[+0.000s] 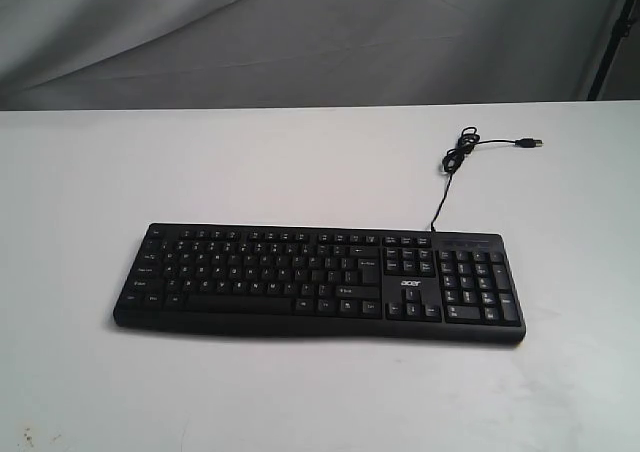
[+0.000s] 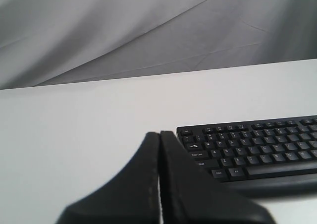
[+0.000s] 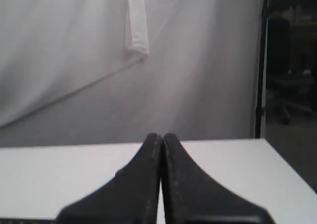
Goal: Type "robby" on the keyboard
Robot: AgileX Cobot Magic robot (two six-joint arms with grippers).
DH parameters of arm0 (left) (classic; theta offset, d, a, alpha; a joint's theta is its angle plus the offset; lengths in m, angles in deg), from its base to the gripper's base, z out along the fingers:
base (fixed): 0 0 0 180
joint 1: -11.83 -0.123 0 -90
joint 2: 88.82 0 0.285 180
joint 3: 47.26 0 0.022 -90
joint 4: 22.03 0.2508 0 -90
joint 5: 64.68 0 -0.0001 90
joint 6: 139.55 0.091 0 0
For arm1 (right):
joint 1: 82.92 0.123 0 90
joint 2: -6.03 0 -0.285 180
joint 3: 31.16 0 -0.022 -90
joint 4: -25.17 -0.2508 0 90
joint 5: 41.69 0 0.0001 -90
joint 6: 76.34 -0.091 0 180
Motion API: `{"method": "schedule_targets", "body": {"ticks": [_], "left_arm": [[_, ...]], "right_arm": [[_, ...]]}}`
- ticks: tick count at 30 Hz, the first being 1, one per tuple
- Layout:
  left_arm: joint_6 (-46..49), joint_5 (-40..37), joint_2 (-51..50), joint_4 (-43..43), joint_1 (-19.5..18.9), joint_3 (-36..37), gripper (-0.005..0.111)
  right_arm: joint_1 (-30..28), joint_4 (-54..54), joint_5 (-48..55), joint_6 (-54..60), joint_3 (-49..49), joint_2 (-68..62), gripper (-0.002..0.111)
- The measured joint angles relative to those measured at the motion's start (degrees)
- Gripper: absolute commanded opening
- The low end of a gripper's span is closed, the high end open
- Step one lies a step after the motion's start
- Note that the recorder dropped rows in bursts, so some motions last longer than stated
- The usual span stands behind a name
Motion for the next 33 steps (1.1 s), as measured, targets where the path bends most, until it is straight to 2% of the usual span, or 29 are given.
{"method": "schedule_targets", "body": {"ticks": [7, 11, 14, 18, 20, 25, 28, 33], "left_arm": [[0.0, 0.0, 0.0, 0.0, 0.0, 0.0, 0.000], [0.0, 0.0, 0.0, 0.0, 0.0, 0.0, 0.000], [0.0, 0.0, 0.0, 0.0, 0.0, 0.0, 0.000], [0.0, 0.0, 0.0, 0.0, 0.0, 0.0, 0.000], [0.0, 0.0, 0.0, 0.0, 0.0, 0.0, 0.000], [0.0, 0.0, 0.0, 0.0, 0.0, 0.0, 0.000], [0.0, 0.0, 0.0, 0.0, 0.0, 0.0, 0.000], [0.0, 0.0, 0.0, 0.0, 0.0, 0.0, 0.000]], "right_arm": [[0.0, 0.0, -8.7, 0.0, 0.0, 0.0, 0.000], [0.0, 0.0, -17.5, -0.8, 0.0, 0.0, 0.000], [0.0, 0.0, -23.6, -8.2, 0.0, 0.1, 0.000], [0.0, 0.8, -27.4, -24.1, 0.0, 0.1, 0.000], [0.0, 6.0, -26.6, -30.7, -0.6, 0.1, 0.000], [0.0, 32.3, -24.0, -46.4, -9.6, -3.4, 0.000], [0.0, 45.0, -24.0, -53.4, -17.3, -12.5, 0.000], [0.0, 56.9, -24.3, -57.8, -30.7, -34.1, 0.000]]}}
